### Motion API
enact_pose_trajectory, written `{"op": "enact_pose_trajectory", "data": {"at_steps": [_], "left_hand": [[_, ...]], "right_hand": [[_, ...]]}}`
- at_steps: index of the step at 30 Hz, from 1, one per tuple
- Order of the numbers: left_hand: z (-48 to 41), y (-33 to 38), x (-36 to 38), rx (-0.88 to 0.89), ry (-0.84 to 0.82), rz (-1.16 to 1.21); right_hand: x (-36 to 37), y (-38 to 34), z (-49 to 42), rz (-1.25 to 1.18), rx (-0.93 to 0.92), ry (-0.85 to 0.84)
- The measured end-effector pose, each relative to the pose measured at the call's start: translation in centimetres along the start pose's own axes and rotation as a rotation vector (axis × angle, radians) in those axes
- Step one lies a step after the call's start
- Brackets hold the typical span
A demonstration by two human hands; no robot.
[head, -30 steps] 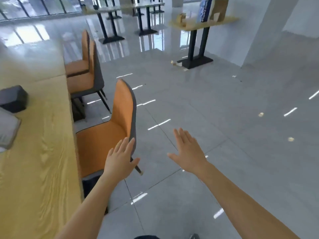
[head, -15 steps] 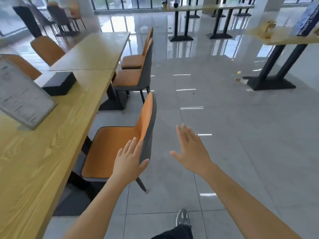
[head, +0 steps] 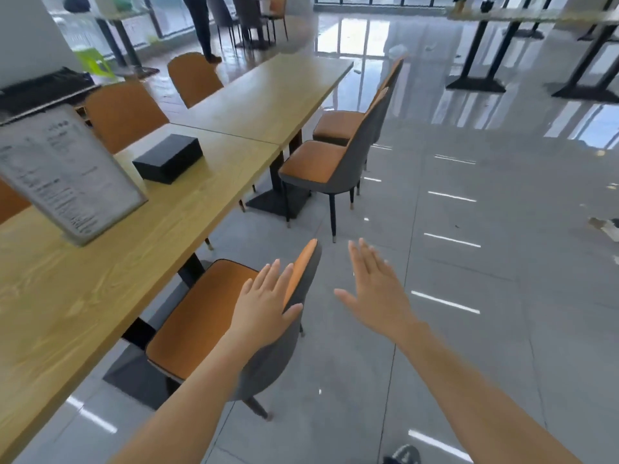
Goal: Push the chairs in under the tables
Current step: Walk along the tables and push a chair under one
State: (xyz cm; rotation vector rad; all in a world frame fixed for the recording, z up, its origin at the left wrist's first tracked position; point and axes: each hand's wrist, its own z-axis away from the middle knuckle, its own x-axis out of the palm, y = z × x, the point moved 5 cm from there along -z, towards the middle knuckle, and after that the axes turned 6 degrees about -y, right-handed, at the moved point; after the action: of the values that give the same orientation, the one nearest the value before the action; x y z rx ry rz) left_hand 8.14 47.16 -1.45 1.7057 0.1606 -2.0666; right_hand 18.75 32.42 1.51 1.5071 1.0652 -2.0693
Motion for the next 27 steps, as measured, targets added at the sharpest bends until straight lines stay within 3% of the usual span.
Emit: {"op": "enact_pose_trajectory", "data": {"at_steps": [16,27], "left_hand": [[-29.2,13.6,-5.5,-0.273,0.124,0.114],[-55.0,14.7,-9.6,-0.316,0.162,0.181]], "right_hand": [[-14.8,23.2,-26.3,0.091,-0.252,-0.053],[-19.1,33.0,-50.3,0.191,-0.303,-0.129]]}}
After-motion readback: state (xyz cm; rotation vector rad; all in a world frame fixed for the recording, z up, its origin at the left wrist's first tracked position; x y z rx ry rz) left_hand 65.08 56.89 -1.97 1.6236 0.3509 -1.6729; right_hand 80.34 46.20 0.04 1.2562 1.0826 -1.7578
